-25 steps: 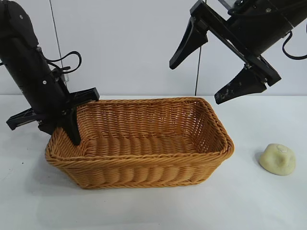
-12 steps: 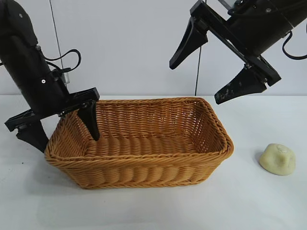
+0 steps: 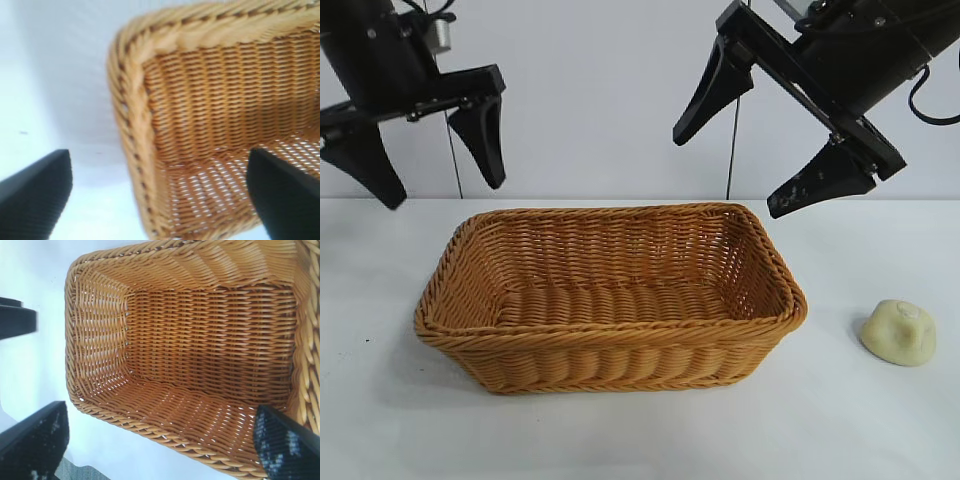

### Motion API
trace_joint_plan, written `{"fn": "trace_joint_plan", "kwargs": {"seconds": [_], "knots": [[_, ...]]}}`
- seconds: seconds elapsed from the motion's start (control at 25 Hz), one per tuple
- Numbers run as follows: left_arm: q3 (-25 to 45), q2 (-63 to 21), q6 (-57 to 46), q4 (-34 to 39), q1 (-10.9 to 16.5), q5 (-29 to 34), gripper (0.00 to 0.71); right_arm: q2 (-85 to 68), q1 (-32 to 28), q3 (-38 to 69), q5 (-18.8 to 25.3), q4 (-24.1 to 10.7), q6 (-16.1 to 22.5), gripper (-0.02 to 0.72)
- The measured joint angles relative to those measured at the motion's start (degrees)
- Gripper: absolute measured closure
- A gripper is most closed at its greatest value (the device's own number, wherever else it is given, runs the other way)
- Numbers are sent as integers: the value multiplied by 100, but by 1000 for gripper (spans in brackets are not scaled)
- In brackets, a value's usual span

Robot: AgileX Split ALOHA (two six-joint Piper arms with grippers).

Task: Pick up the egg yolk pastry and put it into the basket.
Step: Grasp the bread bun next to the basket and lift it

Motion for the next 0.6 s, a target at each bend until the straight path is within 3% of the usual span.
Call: {"fn": "trace_joint_plan", "kwargs": {"seconds": [0.2,0.44,0.6], "knots": [[-208,-2,-22,402,211,160,14,0,0,0,17,0,0,10],[-208,-2,-17,471,932,365,14,0,0,0,20,0,0,10],[-208,-26,-17,530,1181,367,14,0,0,0,20,0,0,10]]}}
